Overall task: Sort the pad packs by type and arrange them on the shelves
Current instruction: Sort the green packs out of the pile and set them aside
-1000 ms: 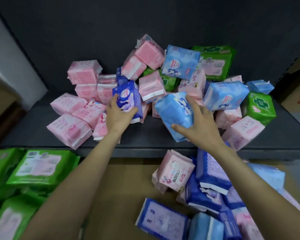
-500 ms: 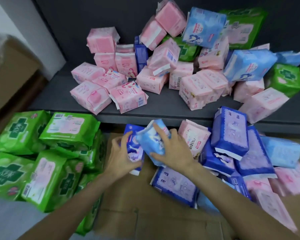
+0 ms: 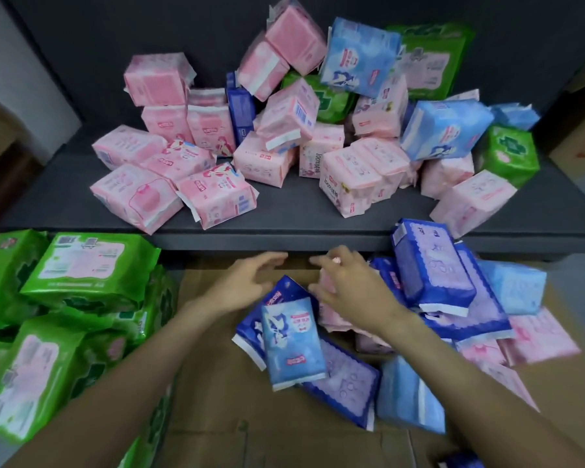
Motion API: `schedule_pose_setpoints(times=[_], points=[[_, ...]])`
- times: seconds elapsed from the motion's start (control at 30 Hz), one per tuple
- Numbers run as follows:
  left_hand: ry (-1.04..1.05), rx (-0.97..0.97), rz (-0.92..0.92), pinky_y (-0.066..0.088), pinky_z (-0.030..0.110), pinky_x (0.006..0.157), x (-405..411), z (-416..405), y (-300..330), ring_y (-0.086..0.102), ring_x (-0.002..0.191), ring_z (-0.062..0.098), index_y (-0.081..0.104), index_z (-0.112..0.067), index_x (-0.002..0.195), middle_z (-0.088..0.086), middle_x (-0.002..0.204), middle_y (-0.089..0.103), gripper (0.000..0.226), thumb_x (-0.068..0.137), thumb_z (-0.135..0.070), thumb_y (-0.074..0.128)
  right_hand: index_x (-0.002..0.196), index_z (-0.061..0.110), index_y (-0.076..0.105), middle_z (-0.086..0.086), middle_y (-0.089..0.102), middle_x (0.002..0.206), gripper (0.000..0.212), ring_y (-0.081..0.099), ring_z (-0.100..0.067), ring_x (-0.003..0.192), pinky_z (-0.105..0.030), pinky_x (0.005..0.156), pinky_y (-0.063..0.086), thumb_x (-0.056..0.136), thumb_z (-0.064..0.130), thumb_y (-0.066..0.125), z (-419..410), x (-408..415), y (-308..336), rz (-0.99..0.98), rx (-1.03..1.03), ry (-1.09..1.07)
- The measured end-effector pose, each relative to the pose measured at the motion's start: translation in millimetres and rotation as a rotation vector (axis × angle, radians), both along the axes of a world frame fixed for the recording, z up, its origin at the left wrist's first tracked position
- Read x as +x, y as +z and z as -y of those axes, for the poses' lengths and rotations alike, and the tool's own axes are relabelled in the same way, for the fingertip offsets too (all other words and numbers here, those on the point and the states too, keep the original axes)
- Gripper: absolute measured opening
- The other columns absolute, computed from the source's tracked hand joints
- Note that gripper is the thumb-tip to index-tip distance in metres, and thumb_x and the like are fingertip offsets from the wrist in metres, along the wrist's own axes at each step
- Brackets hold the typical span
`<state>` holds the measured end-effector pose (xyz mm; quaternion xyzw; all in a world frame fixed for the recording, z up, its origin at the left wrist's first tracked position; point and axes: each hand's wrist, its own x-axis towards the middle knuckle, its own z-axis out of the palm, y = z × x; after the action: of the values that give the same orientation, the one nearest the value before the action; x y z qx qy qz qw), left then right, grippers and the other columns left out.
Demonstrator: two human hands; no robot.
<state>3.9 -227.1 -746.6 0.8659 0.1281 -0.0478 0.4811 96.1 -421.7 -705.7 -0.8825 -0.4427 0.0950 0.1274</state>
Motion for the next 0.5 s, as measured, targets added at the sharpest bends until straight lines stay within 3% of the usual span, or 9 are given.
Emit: schedule_pose_setpoints(times=[0.1, 0.2, 0.37, 0.43, 0.5], points=[[0.045, 0.182, 0.167, 0.043, 0.026, 0.103, 20.5, -1.3, 26.9, 0.054, 0.117, 0.004, 0.053, -0.023, 0.132, -0.007, 0.129, 0.059, 0.044, 0.091, -0.008, 0.059, 0.129, 0.017, 0.055, -0.008, 0.050, 0.126, 0.040, 0.046, -0.026, 0.116, -0.035, 0.095, 0.041, 0.092, 0.031, 0.058, 3.4, 33.8, 16.0, 0.035, 0.193, -0.087], [0.118, 0.241, 0.279, 0.045, 0.031, 0.101, 54.6, 3.9, 43.5, 0.052, 0.117, 0.005, 0.047, -0.026, 0.137, -0.008, 0.131, 0.055, 0.051, 0.089, -0.024, 0.064, 0.127, 0.016, 0.056, -0.011, 0.050, 0.127, 0.041, 0.044, -0.032, 0.117, -0.036, 0.097, 0.036, 0.088, 0.026, 0.062, 3.0, 77.7, 27.8, 0.095, 0.234, -0.186], [0.170, 0.259, 0.196, 0.030, 0.039, 0.110, 136.0, 20.4, 50.1, 0.028, 0.139, 0.025, 0.018, -0.027, 0.150, 0.009, 0.152, 0.025, 0.099, 0.074, -0.047, 0.077, 0.138, 0.018, 0.045, -0.016, 0.040, 0.136, 0.053, 0.038, -0.039, 0.123, -0.039, 0.105, 0.027, 0.087, 0.021, 0.061, 3.7, 146.8, 44.8, 0.135, 0.155, -0.265], [0.168, 0.238, 0.157, 0.025, 0.044, 0.112, 164.5, 33.2, 53.7, 0.017, 0.143, 0.030, 0.012, -0.033, 0.151, 0.010, 0.155, 0.013, 0.104, 0.072, -0.051, 0.077, 0.144, 0.021, 0.037, -0.016, 0.032, 0.144, 0.062, 0.032, -0.039, 0.128, -0.043, 0.108, 0.026, 0.087, 0.018, 0.061, 4.8, 171.4, 50.6, 0.154, 0.099, -0.234], [0.144, 0.251, 0.115, 0.025, 0.042, 0.112, 185.7, 44.5, 52.5, 0.016, 0.143, 0.030, 0.018, -0.038, 0.150, 0.006, 0.157, 0.005, 0.093, 0.076, -0.054, 0.072, 0.148, 0.026, 0.026, -0.014, 0.019, 0.154, 0.072, 0.020, -0.038, 0.138, -0.047, 0.114, 0.021, 0.087, 0.017, 0.062, 2.9, 194.2, 52.6, 0.172, 0.025, -0.164]])
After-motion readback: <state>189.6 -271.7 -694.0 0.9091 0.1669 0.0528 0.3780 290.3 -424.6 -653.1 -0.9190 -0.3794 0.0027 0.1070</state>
